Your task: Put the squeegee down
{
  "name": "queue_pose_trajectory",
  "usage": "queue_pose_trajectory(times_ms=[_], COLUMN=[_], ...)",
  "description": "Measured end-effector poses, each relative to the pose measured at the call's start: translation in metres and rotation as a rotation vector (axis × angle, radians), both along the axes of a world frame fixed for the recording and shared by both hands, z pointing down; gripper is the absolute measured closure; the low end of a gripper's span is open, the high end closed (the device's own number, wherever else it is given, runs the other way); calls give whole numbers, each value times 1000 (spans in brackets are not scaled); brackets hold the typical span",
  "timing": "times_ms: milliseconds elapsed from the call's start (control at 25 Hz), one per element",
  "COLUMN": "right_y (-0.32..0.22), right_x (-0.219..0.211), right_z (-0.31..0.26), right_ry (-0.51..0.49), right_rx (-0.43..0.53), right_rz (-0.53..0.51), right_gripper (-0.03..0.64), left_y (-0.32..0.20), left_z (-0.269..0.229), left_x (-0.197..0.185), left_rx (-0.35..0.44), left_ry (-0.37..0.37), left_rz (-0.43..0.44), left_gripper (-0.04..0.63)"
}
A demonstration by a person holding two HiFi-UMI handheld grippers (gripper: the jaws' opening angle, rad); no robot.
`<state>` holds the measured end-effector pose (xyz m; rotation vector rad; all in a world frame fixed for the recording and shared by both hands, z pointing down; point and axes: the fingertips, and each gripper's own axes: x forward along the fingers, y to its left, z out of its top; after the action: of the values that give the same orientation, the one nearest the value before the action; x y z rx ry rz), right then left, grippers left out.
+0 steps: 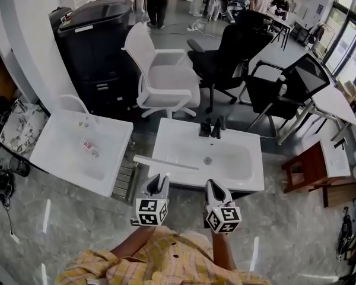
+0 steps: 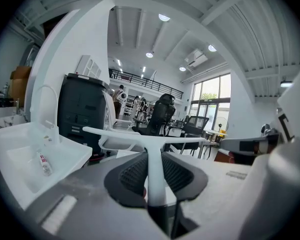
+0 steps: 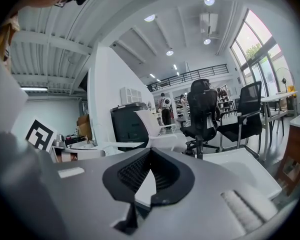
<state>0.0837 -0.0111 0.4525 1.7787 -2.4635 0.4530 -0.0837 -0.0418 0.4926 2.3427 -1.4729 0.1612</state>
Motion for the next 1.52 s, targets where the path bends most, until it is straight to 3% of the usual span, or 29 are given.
queue_pose_trajectory(times_ms=[440, 920, 1520], right_y=[-47, -142, -210], right_x=[2, 9, 22], right_z=[24, 53, 101], right_ry=[2, -34, -52], right_rx=[-48, -142, -241], right_rz=[-40, -119, -162], right_gripper=[618, 618, 618], left_y=[-42, -124, -209], left_z=[22, 55, 126], left_x=[5, 9, 15], left_rx=[-55, -193, -343], left_ry=[-9, -25, -40], left_rz=[-26, -96, -127], left_gripper=[506, 506, 506])
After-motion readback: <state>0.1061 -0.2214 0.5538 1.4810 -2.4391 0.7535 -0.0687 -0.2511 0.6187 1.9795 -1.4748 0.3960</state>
